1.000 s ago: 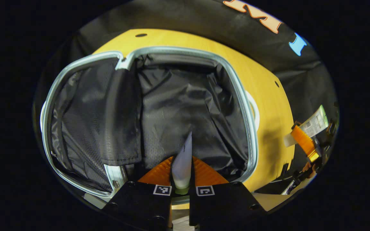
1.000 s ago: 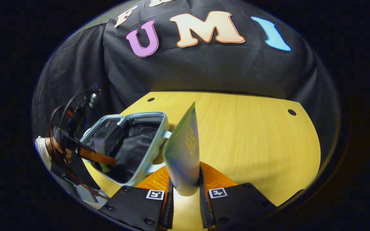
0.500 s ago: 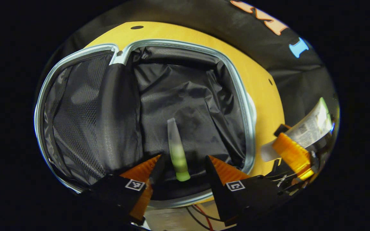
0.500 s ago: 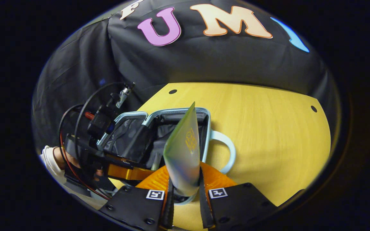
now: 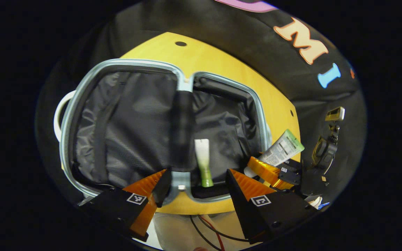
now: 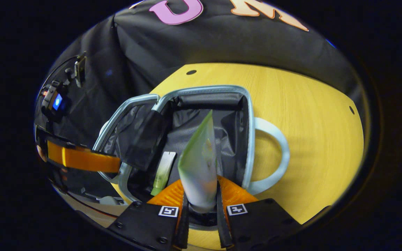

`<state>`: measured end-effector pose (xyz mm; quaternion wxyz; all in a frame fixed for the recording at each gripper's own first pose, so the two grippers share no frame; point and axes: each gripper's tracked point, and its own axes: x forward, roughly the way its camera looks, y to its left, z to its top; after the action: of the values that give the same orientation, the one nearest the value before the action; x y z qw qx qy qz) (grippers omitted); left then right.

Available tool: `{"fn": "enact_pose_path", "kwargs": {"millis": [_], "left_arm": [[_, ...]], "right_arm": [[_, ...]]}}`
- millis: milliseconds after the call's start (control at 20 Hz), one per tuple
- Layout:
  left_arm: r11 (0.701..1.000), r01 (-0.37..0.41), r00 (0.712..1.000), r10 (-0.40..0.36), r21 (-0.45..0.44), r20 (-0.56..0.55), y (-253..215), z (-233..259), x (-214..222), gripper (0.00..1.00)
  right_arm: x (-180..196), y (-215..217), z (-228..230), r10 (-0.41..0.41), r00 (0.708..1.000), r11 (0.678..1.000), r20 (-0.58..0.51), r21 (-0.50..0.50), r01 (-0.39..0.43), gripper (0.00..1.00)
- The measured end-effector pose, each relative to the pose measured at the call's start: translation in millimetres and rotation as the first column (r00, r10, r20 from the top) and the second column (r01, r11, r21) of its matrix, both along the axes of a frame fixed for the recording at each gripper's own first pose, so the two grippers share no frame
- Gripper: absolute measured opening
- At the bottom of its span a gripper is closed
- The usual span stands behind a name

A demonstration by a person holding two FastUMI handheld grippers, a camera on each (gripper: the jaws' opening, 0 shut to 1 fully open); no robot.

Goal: First open the suitcase, pack the skin care products into it, and then close the suitcase.

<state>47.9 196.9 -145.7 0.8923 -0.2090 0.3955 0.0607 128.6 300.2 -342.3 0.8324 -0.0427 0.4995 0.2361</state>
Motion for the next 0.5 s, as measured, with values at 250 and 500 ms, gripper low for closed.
{"fn": "enact_pose_path", "kwargs": {"millis": [250, 500], "left_arm": [[0.993, -0.104, 0.993, 0.106, -0.047, 0.052, 39, 19, -16, 0.93], [0.981, -0.188, 0.976, 0.192, -0.041, 0.103, 89, 37, -25, 0.93]], "right_arm": [[-8, 10, -24, -0.008, 0.998, 1.000, -0.058, -0.026, 0.007, 0.39], [-6, 18, -14, -0.054, 0.998, 0.998, -0.045, 0.029, 0.056, 0.54]]}}
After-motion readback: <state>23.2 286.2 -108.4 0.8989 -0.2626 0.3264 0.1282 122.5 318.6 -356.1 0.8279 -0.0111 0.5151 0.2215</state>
